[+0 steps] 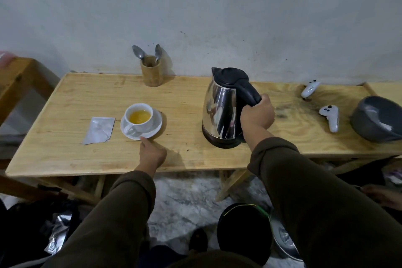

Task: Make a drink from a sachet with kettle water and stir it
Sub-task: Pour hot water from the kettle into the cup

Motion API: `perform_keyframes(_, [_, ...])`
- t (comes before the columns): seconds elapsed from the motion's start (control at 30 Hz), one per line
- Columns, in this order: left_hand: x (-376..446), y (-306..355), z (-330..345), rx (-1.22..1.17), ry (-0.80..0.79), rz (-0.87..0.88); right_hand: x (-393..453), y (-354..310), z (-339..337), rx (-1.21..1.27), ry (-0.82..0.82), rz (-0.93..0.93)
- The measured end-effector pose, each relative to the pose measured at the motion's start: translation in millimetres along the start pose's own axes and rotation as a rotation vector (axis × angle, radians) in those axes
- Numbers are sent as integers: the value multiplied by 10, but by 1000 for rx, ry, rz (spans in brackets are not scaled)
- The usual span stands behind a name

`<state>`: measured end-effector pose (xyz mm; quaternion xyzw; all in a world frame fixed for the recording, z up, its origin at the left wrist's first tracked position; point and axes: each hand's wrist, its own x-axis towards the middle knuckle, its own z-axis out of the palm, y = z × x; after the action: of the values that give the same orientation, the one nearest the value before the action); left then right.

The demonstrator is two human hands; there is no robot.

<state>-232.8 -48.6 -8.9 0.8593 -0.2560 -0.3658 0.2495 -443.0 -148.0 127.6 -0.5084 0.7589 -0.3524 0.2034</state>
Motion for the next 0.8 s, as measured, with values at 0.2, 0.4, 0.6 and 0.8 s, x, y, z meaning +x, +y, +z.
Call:
perform_keyframes(0.2, [-19,24,28,7,-2,-3,21,97,36,3,18,-14])
perform_keyframes(0.4, [-31,71,54,16,8,-21,15,227,39,60,35,36])
perform_keyframes(0.6, [-15,72,22,35,-26,-37,-48,324,63,113,44,83])
perform_keyframes(0.8, [-43,22,-127,106,-49,-7,-165,262,74,65,86,98])
